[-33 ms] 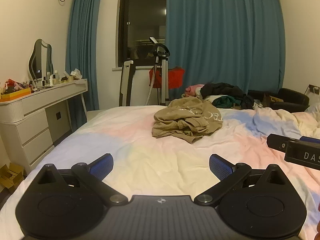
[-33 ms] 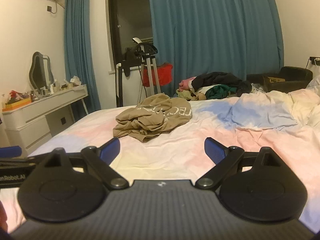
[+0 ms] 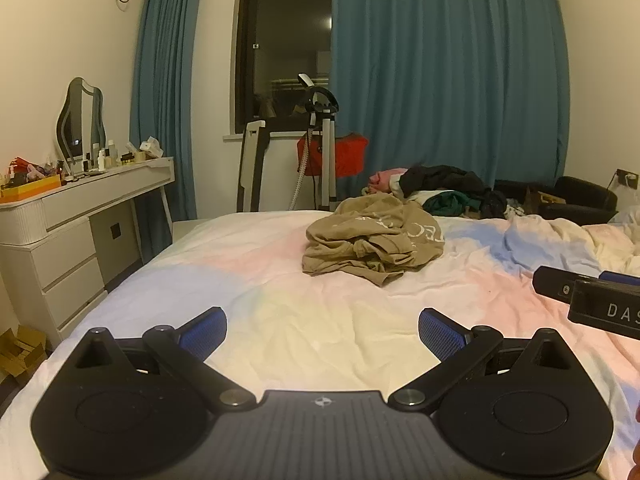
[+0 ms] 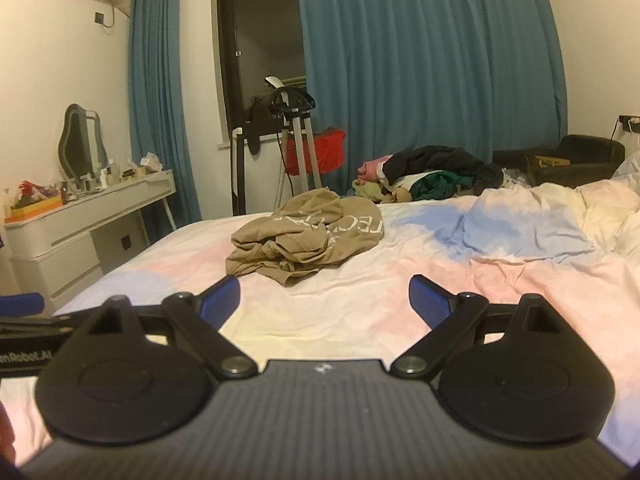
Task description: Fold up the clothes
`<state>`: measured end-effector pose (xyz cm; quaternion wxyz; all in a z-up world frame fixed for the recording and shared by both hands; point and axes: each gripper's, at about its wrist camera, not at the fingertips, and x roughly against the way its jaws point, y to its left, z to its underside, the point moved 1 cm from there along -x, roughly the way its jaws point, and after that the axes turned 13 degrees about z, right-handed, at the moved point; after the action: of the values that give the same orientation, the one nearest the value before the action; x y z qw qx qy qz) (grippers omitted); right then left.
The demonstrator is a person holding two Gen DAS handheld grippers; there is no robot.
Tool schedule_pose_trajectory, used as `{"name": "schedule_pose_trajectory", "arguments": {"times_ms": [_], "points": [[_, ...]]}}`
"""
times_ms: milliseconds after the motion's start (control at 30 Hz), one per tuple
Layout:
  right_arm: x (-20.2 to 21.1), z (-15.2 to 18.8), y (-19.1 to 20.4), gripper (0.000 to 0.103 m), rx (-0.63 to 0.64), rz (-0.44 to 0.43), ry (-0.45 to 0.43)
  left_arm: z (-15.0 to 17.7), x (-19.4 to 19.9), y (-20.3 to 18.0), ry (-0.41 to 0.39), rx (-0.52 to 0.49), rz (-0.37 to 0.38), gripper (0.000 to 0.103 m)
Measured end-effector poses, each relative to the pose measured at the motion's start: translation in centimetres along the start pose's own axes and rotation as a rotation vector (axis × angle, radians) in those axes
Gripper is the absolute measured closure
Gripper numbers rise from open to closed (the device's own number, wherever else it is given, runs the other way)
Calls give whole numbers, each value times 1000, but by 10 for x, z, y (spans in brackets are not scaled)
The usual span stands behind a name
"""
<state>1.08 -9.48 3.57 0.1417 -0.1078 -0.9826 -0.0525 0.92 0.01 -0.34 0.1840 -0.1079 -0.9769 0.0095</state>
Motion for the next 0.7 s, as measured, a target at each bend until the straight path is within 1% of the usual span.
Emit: {"name": "schedule_pose_trajectory", "arguments": {"times_ms": [100,200,267,333,467,600,700], "points": [[-1,3,1,10,0,-2,-24,0,-2,-2,0,-15,-9,0],[-5,5,1,10,-4,0,-13,-1,-10,-11,18,-42,-5,0],[-2,-1,-2,10,-1,1,-19,-3,-19,-17,26,-42,-4,0],[1,-3,-2,10,2,3,-22,0,-20,-9,15,-26,7,0],[2,-1,1,10,10,5,-30,0,1,0,-9,-18,7,0],[1,2,2,10,12,8,-28,0,2,4,-11,3,9,0],[0,4,3,10,13,11,-26,0,2,4,-9,1,4,0]]}}
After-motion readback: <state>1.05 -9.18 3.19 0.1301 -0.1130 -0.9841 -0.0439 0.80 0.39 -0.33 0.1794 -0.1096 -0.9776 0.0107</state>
